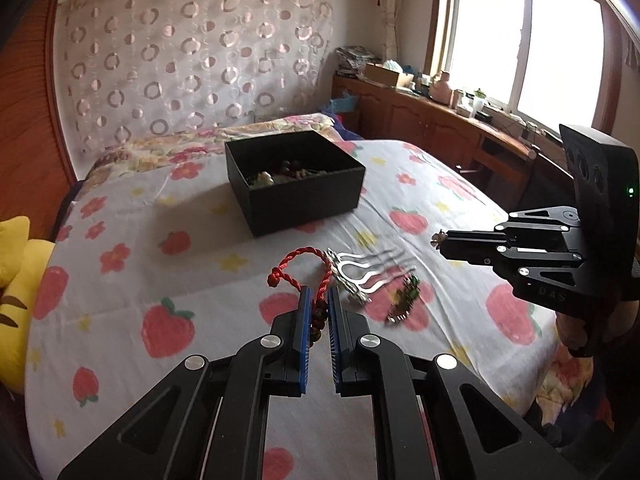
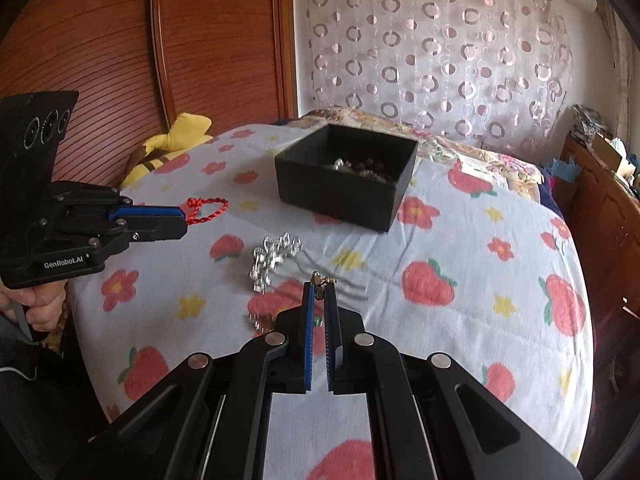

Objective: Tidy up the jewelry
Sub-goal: 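Drop the red cord into the box with the left tool while the right drops its piece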

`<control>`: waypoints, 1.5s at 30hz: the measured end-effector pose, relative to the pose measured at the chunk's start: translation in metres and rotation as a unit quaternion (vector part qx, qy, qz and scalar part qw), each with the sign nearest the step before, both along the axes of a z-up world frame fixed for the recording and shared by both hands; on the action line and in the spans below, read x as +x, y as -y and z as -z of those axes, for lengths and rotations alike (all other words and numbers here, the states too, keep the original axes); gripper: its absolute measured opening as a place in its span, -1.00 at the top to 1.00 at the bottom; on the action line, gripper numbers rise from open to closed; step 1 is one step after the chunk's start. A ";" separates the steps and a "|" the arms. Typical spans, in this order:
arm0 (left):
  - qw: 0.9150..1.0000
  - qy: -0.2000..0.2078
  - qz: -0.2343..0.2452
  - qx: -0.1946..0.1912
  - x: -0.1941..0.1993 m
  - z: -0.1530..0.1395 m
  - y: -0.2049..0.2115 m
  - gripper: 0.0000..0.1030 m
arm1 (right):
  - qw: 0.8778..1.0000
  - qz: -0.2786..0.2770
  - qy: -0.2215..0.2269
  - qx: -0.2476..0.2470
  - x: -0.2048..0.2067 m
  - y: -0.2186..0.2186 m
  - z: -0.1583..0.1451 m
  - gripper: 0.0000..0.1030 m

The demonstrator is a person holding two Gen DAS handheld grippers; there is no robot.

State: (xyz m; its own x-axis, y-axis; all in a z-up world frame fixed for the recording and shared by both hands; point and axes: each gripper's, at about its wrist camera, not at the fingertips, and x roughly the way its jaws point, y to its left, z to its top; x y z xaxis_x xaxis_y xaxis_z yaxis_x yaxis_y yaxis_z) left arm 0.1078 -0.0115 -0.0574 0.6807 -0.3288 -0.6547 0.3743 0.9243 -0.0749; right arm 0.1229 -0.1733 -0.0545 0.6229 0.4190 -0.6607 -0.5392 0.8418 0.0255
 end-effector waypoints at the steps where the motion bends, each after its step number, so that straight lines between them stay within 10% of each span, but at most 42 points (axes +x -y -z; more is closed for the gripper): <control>1: 1.000 0.001 -0.002 0.000 0.002 -0.001 -0.001 0.86 | 1.000 0.000 0.002 0.000 0.002 0.000 -0.001 0.89; 23: 0.999 0.027 -0.031 0.002 0.083 -0.028 -0.012 0.85 | 0.999 0.034 0.001 -0.014 0.120 -0.040 -0.018 0.88; 45: 0.999 0.001 -0.040 0.011 0.160 -0.027 0.004 0.85 | 0.998 0.056 0.001 0.003 0.118 -0.021 -0.020 0.59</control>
State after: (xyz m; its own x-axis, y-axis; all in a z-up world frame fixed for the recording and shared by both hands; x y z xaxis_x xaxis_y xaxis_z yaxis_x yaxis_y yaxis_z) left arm 0.2678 -0.0150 -0.0305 0.7057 -0.2594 -0.6594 0.2999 0.9525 -0.0536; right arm 0.2414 -0.1524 -0.0345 0.6669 0.3495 -0.6581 -0.4411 0.8970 0.0293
